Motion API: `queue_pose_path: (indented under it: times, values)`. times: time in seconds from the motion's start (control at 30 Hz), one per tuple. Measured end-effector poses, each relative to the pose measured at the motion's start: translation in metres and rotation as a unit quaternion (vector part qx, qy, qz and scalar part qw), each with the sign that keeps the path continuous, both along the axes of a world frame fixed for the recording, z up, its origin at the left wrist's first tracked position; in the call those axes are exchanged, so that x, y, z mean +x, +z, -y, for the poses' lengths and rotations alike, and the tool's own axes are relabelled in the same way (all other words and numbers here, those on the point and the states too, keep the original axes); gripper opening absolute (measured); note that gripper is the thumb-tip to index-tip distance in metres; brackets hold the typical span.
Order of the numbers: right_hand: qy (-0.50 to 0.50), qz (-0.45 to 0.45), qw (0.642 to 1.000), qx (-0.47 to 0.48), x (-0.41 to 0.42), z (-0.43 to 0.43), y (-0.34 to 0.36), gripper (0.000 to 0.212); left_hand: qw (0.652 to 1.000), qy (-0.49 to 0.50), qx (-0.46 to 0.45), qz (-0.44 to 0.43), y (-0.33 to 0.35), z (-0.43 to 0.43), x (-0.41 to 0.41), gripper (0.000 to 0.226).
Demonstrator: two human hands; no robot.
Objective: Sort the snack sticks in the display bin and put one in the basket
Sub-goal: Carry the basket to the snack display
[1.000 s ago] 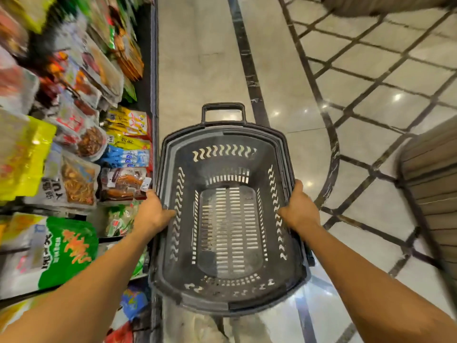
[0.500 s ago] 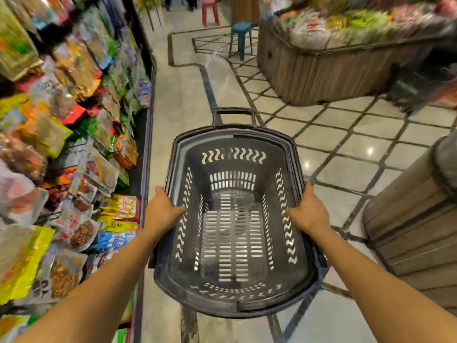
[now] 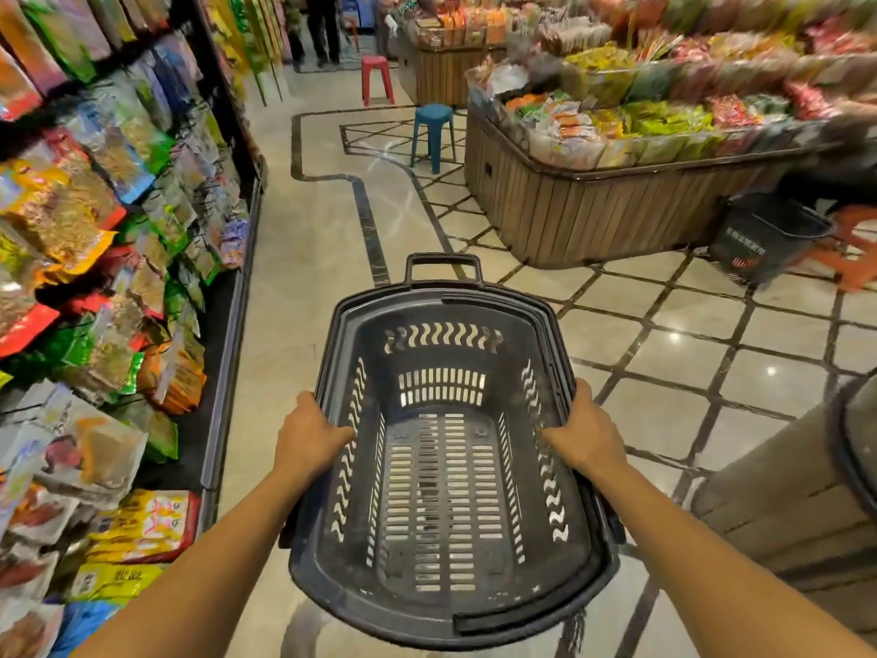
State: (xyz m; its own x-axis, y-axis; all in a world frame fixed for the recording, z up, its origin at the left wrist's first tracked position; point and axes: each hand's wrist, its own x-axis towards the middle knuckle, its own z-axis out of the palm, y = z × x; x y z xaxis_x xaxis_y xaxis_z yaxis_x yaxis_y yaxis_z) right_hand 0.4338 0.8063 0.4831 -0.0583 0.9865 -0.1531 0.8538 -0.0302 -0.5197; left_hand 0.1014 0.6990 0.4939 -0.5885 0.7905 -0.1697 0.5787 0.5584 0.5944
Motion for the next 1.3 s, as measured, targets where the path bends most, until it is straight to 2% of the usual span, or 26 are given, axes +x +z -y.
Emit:
queue_pose_path:
  times: [0.17, 0.63, 0.83, 0.9, 1.0, 1.13, 1.3]
  values:
    - [0.0, -0.017, 1.0, -0.007, -0.015, -0.104, 0.012, 0.084, 1.0, -0.008, -0.004, -0.007, 0.015, -0.106, -0.019, 0.058]
    - [0.024, -0.038, 0.999, -0.004, -0.061, -0.457, 0.008, 0.084, 0.999, 0.045, 0.003, -0.006, 0.031, -0.427, -0.047, 0.054]
    - [0.064, -0.026, 0.998, -0.005, -0.094, -0.605, 0.035, 0.074, 0.997, 0.075, 0.014, -0.003, 0.047, -0.553, -0.072, 0.056]
    - [0.074, -0.028, 0.997, -0.004, -0.109, -0.649, 0.042, 0.078, 0.997, 0.08, 0.018, -0.005, 0.05, -0.593, -0.085, 0.056]
    - [0.086, -0.027, 0.996, 0.003, -0.136, -0.715, 0.046, 0.074, 0.996, 0.085, 0.022, -0.005, 0.049, -0.654, -0.111, 0.057]
    - [0.082, -0.027, 0.996, 0.004, -0.18, -0.8, 0.04, 0.089, 0.996, 0.082, 0.027, 0.003, 0.038, -0.741, -0.155, 0.058]
    - [0.065, -0.031, 0.997, -0.001, -0.24, -0.906, 0.035, 0.089, 0.997, 0.066, 0.026, 0.013, 0.027, -0.861, -0.221, 0.058]
